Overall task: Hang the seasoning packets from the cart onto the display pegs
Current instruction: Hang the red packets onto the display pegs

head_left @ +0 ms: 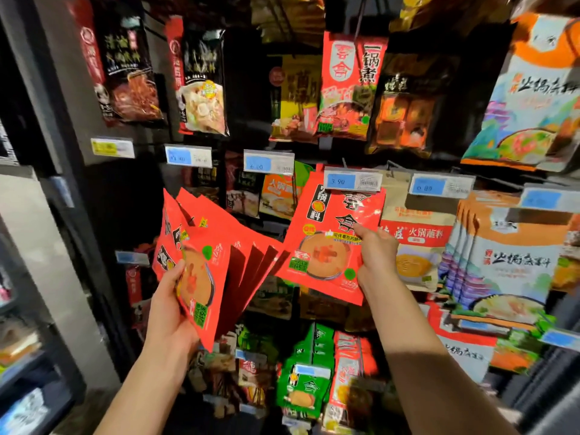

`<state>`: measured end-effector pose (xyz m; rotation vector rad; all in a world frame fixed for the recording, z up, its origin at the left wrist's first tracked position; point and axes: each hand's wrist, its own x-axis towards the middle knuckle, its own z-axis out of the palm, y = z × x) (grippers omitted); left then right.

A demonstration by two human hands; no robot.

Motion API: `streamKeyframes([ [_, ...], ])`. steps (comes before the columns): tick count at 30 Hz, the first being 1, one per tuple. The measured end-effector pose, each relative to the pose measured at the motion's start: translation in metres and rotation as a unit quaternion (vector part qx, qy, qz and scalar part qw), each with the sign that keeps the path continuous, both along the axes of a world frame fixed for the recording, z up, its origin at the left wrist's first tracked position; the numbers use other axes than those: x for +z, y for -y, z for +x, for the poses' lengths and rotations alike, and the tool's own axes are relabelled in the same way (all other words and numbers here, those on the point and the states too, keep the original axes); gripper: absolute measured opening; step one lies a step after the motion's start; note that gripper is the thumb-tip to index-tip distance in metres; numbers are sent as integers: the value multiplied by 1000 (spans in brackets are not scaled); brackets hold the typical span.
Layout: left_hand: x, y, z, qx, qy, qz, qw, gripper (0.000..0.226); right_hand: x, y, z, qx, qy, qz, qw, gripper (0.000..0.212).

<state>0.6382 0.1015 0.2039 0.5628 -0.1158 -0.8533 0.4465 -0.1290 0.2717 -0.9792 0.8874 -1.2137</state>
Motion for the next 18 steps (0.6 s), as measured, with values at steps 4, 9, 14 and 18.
streamKeyframes([
  [4, 1, -3, 4, -12, -5, -2, 1000, 51, 5, 2, 4, 7, -47, -9, 999, 26],
  [9, 3, -4, 4, -32, -12, -14, 999, 28, 7, 2, 11, -5, -54, -3, 999, 17],
  [14, 5, -4, 6, -31, -20, -14, 999, 36, 5, 12, 14, -29, -49, 35, 998, 19],
  [18, 7, -3, 3, -28, -23, -16, 999, 29, 6, 15, 17, -27, -48, 56, 997, 15],
])
